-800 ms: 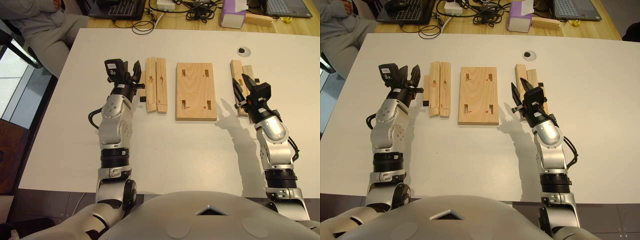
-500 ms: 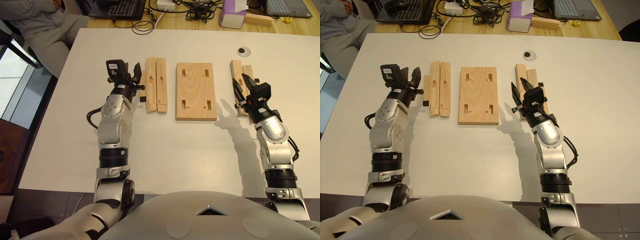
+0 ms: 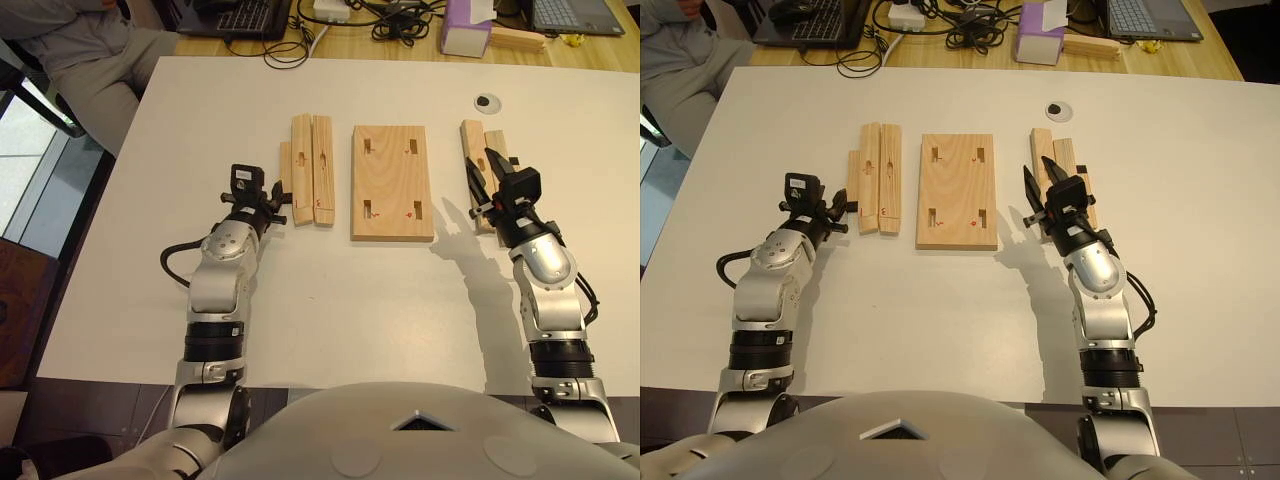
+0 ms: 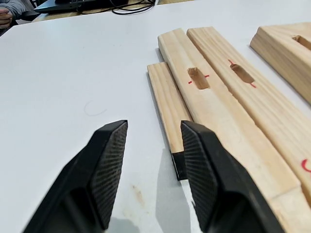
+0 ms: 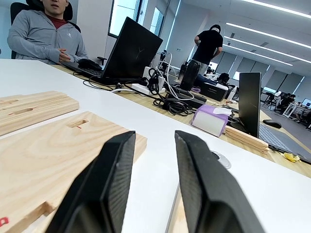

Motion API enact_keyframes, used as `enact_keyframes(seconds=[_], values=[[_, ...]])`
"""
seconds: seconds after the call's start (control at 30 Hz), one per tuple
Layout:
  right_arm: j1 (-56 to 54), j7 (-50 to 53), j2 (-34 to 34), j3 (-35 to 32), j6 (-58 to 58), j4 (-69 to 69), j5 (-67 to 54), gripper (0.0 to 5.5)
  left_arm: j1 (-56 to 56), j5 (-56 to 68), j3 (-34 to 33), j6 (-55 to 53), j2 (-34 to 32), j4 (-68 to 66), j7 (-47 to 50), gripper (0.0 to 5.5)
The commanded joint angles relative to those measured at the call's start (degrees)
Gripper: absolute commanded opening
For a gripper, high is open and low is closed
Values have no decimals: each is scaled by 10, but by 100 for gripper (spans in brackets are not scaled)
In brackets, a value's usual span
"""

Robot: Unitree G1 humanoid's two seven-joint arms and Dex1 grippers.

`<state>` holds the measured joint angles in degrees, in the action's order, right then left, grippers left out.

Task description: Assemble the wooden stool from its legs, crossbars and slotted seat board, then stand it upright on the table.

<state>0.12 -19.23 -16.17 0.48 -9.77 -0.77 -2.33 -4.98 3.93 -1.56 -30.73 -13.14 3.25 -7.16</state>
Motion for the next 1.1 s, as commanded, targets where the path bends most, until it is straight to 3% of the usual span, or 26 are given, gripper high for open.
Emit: enact_keyframes(seconds=[0.03,0.3,0.57,0.8,0.97,1.1], values=[[4,3,2,2,-3,1,5,147,8,2,-1,12,5,8,-7,201],[-6,6,6,6,-9,-12,7,147,-15,51,-46,115,48,23,-6,201],[14,23,10,-1,-17,-2,11,147,40,10,-29,63,-12,24,-30,201],[18,30,8,-9,-19,0,13,147,139,-4,24,-1,-67,106,-94,310],[15,30,11,-9,-19,2,13,147,138,-34,46,6,-63,71,-76,393],[16,30,11,-12,-18,3,11,147,131,-61,54,21,-79,51,-67,404]])
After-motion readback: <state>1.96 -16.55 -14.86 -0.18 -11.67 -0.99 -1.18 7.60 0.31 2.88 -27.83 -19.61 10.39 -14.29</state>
